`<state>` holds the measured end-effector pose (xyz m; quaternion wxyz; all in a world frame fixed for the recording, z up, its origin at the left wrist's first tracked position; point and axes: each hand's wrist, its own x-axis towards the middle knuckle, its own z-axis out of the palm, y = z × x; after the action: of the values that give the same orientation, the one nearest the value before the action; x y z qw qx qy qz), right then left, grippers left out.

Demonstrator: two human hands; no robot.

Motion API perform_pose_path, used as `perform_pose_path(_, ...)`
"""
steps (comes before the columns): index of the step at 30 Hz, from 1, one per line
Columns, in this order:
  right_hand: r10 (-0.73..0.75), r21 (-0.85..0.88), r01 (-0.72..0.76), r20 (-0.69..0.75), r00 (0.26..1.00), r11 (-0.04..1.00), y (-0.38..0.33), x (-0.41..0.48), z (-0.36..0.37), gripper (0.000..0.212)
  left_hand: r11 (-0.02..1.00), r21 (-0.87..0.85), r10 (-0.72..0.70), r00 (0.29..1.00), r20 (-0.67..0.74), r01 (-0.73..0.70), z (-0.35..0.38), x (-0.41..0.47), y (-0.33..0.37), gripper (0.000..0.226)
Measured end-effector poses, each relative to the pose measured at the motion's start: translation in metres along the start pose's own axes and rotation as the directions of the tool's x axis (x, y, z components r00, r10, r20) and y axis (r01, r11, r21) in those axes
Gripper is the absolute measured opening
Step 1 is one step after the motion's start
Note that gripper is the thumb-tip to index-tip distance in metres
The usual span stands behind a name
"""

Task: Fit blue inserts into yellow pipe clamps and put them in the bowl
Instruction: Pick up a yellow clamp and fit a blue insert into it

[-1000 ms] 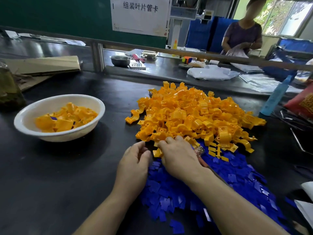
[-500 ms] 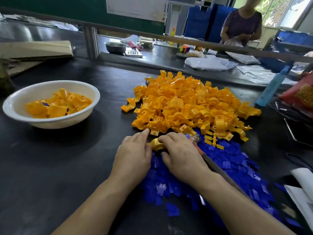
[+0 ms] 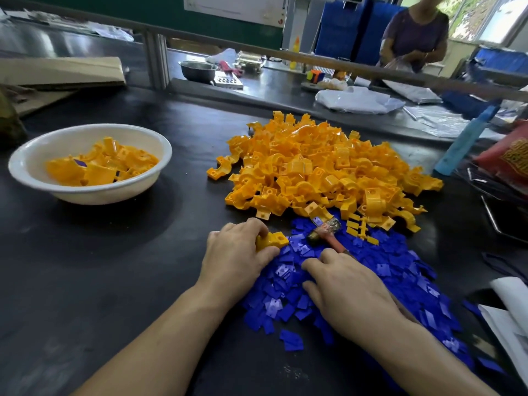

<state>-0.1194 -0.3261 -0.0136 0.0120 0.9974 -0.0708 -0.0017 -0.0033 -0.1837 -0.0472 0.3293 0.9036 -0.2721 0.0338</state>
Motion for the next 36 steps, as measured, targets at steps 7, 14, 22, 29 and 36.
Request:
perform_pose_path(7, 0.083, 0.075, -0.085, 0.027, 0.996, 0.994, 0.005, 0.001, -0.004, 0.022, 0.957, -0.248, -0.119, 0.984, 0.135, 0.150, -0.004, 0.002, 0.001, 0.050)
perform_pose_path(14, 0.100, 0.137, -0.095, -0.034, 0.994, 0.986, 0.014, 0.002, -0.017, 0.021, 0.472, -0.781, -0.212, 0.913, 0.349, 0.408, -0.019, 0.007, 0.006, 0.048)
perform_pose_path(22, 0.261, 0.777, -0.074, -0.119, 0.958, 0.626, 0.024, -0.007, -0.031, 0.019, 0.218, -0.839, -0.068, 0.866, 0.496, 0.498, -0.021, 0.001, 0.019, 0.027)
perform_pose_path(29, 0.316, 0.934, -0.088, -0.028, 0.948, 0.347, 0.019, -0.009, -0.015, 0.024, 0.291, -0.820, -0.044, 0.864, 0.502, 0.492, -0.017, -0.006, 0.024, 0.021)
perform_pose_path(36, 0.389, 0.994, 0.071, -0.034, 0.920, -0.081, 0.013, -0.005, -0.005, 0.022, 0.433, -0.771, -0.060, 0.869, 0.491, 0.466, -0.014, -0.012, 0.031, 0.015)
